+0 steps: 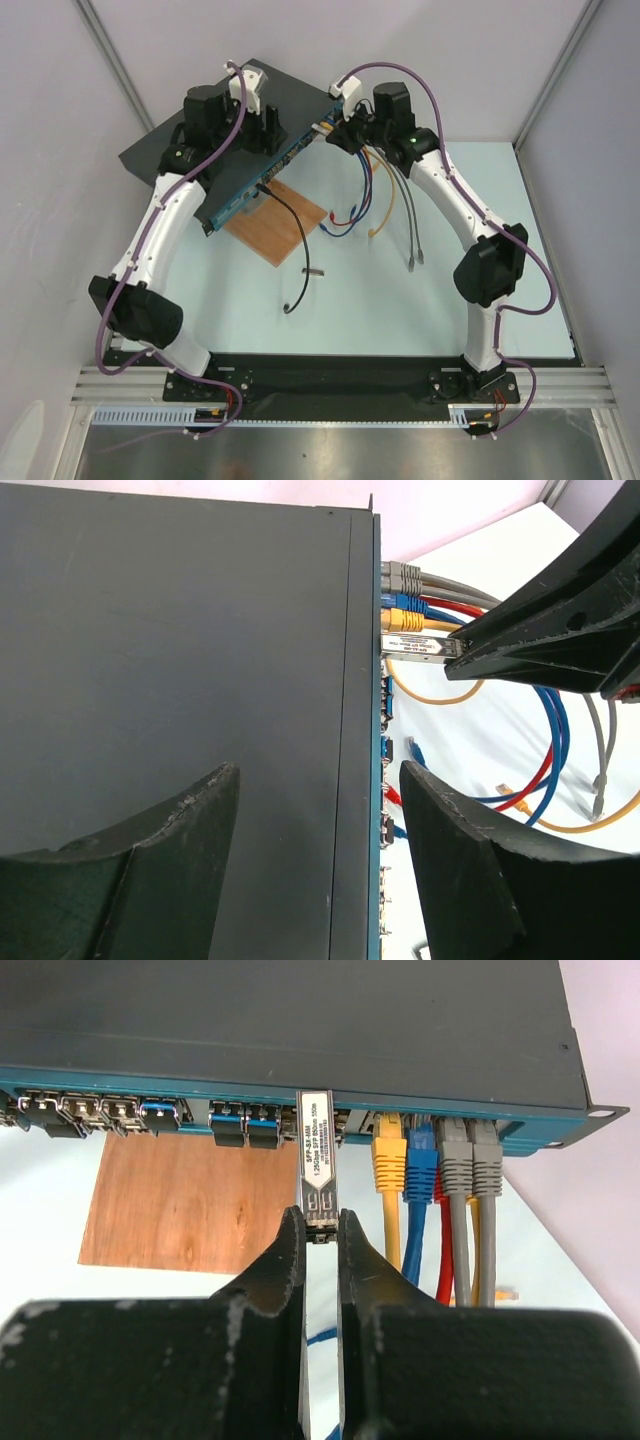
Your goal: Insert the plug into the switch port
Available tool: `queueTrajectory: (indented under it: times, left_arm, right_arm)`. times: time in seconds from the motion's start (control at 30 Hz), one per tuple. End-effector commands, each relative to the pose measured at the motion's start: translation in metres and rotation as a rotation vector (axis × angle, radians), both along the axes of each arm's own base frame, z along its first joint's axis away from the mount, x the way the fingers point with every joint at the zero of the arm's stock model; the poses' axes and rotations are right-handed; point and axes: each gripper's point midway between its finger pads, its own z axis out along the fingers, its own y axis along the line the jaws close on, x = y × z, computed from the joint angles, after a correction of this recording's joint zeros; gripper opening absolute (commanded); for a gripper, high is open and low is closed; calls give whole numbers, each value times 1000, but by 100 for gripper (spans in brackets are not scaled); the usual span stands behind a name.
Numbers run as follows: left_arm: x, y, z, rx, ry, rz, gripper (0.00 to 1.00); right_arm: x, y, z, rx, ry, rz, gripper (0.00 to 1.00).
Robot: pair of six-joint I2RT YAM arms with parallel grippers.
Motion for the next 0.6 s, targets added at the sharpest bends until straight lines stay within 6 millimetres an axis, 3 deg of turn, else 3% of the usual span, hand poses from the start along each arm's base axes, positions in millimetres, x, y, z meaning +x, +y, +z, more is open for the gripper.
queueTrajectory:
  times: [0.0, 0.33, 0.57]
  left_arm:
    - [4, 0, 9, -32, -5, 14, 70]
    - [5, -1, 5, -30, 6, 13, 70]
    - [4, -2, 5, -30, 5, 5, 70]
  right_arm:
    - [-8, -4, 28, 27, -58, -8, 0]
    - [-20, -13, 36, 29, -65, -7, 0]
    - [-14, -5, 32, 29, -64, -8, 0]
